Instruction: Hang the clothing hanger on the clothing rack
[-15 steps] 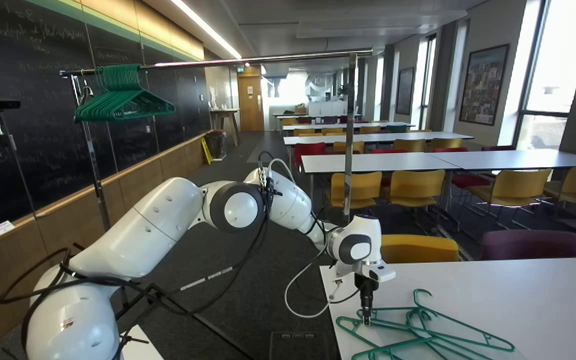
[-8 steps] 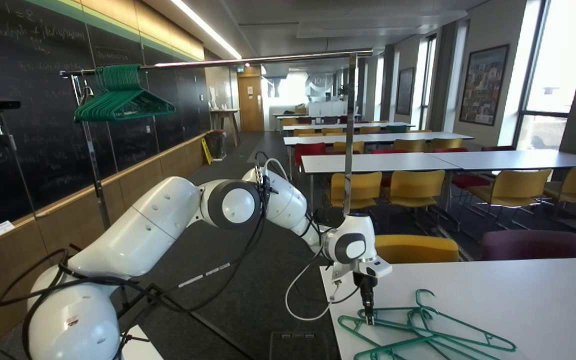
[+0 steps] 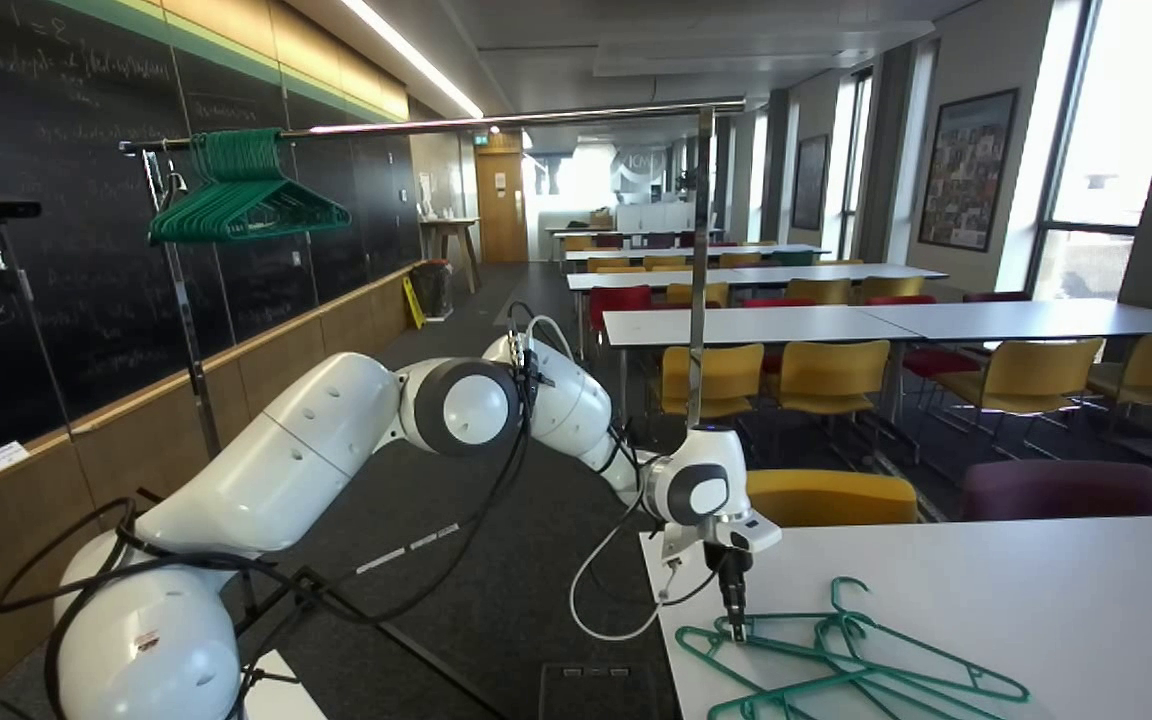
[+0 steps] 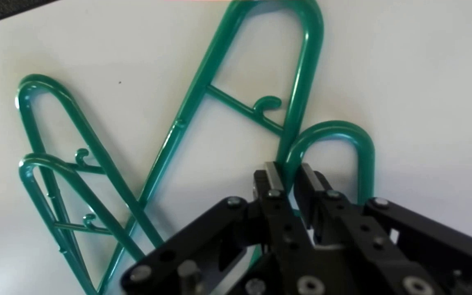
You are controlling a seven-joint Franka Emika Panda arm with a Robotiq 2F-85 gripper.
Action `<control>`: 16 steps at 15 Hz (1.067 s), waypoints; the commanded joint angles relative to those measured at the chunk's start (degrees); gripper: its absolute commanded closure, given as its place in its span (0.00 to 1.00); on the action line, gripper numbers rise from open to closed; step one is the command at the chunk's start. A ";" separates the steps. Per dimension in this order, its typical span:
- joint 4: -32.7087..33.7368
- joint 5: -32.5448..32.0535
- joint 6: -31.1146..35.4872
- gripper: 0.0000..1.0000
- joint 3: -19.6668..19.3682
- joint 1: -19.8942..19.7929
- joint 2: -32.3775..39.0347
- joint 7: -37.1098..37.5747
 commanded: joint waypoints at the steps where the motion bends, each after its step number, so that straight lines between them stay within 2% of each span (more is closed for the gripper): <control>1: -2.45 -1.36 1.17 0.99 -0.60 0.82 -1.99 1.48; 7: -4.02 -1.78 2.73 0.97 -1.13 1.70 -3.17 2.10; 16: -19.34 -2.28 18.70 0.97 -3.21 6.20 -13.47 0.86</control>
